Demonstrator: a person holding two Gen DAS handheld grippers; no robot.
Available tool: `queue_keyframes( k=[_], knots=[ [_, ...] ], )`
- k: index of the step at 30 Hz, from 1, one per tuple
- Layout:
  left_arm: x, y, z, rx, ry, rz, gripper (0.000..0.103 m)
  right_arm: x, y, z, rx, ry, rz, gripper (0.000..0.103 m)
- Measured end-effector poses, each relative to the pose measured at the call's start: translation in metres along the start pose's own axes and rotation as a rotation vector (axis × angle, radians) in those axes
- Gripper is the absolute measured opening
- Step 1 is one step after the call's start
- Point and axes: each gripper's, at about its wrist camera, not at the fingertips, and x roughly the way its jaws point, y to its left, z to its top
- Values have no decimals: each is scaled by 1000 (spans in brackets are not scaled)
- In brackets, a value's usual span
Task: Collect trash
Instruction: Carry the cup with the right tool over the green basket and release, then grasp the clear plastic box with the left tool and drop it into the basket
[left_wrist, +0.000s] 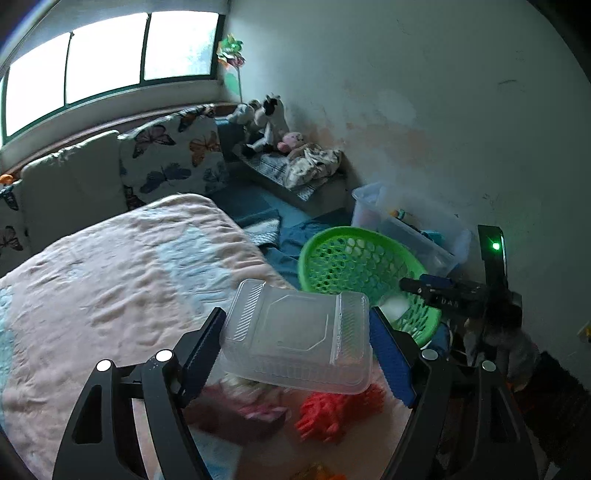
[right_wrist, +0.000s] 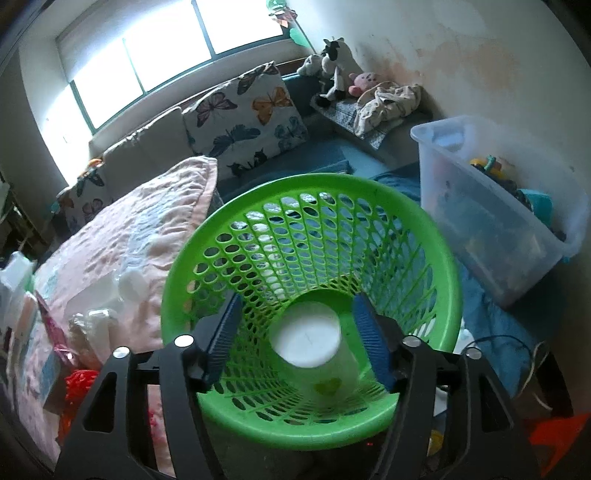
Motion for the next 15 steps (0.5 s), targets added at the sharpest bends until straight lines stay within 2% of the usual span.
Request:
queue_keyframes(
  k=[5, 15],
  knots=[
    [27, -22, 14, 5, 34, -14, 74, -19, -7, -3, 12, -25, 17, 66],
    [85, -69, 28, 17, 108, -37, 75, -70, -15, -19, -12, -101, 31, 76]
  ],
)
